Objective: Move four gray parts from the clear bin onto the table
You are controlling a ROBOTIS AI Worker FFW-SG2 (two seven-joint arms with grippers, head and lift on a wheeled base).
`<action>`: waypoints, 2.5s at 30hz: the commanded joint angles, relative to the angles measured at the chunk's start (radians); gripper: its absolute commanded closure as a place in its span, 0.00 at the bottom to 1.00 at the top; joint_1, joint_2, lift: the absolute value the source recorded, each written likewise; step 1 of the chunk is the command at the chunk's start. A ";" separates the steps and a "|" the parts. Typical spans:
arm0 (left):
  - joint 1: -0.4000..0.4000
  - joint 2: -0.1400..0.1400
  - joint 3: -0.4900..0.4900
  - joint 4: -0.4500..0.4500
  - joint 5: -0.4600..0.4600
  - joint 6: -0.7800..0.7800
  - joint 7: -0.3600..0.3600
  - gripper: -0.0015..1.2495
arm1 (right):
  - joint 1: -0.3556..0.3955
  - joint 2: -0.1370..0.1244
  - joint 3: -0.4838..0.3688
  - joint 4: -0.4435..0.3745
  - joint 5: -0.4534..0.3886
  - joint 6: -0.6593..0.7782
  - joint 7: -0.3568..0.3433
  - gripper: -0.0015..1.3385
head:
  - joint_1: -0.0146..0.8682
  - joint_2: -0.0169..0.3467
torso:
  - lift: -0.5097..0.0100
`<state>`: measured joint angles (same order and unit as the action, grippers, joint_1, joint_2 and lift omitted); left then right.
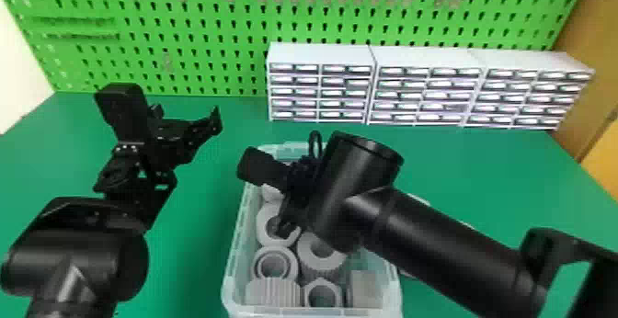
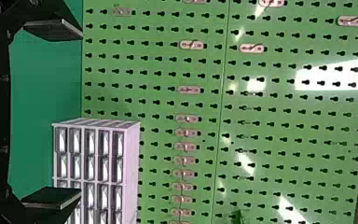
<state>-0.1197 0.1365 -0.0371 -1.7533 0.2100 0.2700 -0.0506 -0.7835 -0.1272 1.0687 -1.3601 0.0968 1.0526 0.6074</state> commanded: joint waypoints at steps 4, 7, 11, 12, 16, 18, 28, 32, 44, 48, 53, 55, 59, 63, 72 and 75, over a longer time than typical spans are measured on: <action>0.003 0.000 0.002 0.000 0.000 0.000 0.000 0.09 | -0.008 0.001 0.056 -0.047 0.029 0.027 -0.038 0.40 | 0.79 0.12 | 0.89; 0.005 0.000 0.003 0.000 0.000 0.000 0.000 0.09 | -0.013 0.004 0.082 -0.068 0.073 0.064 -0.044 0.40 | 0.79 0.12 | 0.89; 0.005 0.002 0.005 0.000 0.000 0.000 0.000 0.09 | -0.011 0.004 0.089 -0.079 0.077 0.098 -0.069 0.40 | 0.79 0.12 | 0.89; 0.006 0.002 0.005 0.000 0.000 0.000 0.000 0.09 | -0.011 0.004 0.093 -0.083 0.083 0.112 -0.077 0.40 | 0.79 0.12 | 0.89; 0.006 0.002 0.006 0.000 0.000 0.000 0.000 0.09 | -0.011 0.003 0.105 -0.097 0.100 0.142 -0.097 0.40 | 0.79 0.12 | 0.89; 0.006 0.002 0.005 0.000 0.000 0.000 0.000 0.09 | -0.010 0.003 0.108 -0.097 0.100 0.145 -0.104 0.40 | 0.79 0.12 | 0.89; 0.003 0.002 0.003 0.000 0.000 0.000 0.000 0.09 | -0.003 -0.008 0.129 -0.079 0.073 0.118 -0.169 0.40 | 0.79 0.12 | 0.89; 0.002 0.002 0.002 0.000 0.000 0.000 0.000 0.09 | -0.005 -0.011 0.139 -0.060 0.049 0.098 -0.198 0.40 | 0.79 0.12 | 0.89; 0.006 0.002 0.008 0.000 0.002 0.000 0.000 0.09 | -0.005 -0.009 0.168 -0.025 -0.025 0.037 -0.322 0.40 | 0.79 0.12 | 0.89; 0.006 0.002 0.008 0.000 0.002 -0.002 0.000 0.09 | -0.005 -0.008 0.177 -0.010 -0.037 0.012 -0.347 0.40 | 0.79 0.12 | 0.89; 0.009 0.002 0.011 0.000 0.006 -0.002 0.000 0.09 | -0.002 -0.006 0.180 -0.002 -0.048 -0.008 -0.379 0.40 | 0.79 0.12 | 0.89; 0.009 0.002 0.013 0.000 0.006 -0.002 0.000 0.09 | -0.002 -0.005 0.180 -0.001 -0.048 -0.013 -0.393 0.40 | 0.79 0.12 | 0.89; 0.011 0.002 0.014 0.000 0.008 -0.002 0.000 0.09 | 0.000 -0.002 0.180 -0.001 -0.048 -0.023 -0.422 0.40 | 0.79 0.12 | 0.89; 0.012 0.002 0.014 -0.002 0.009 -0.003 0.000 0.09 | 0.007 0.000 0.180 0.013 -0.048 -0.039 -0.443 0.40 | 0.79 0.12 | 0.89; 0.014 0.002 0.020 -0.002 0.015 -0.003 0.000 0.09 | 0.020 0.000 0.181 0.033 -0.048 -0.060 -0.463 0.40 | 0.79 0.12 | 0.89; 0.014 0.002 0.020 -0.002 0.015 -0.003 0.000 0.09 | 0.020 0.000 0.181 0.036 -0.052 -0.062 -0.463 0.41 | 0.79 0.12 | 0.89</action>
<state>-0.1058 0.1380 -0.0172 -1.7549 0.2254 0.2669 -0.0506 -0.7652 -0.1273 1.2501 -1.3294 0.0488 0.9935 0.1442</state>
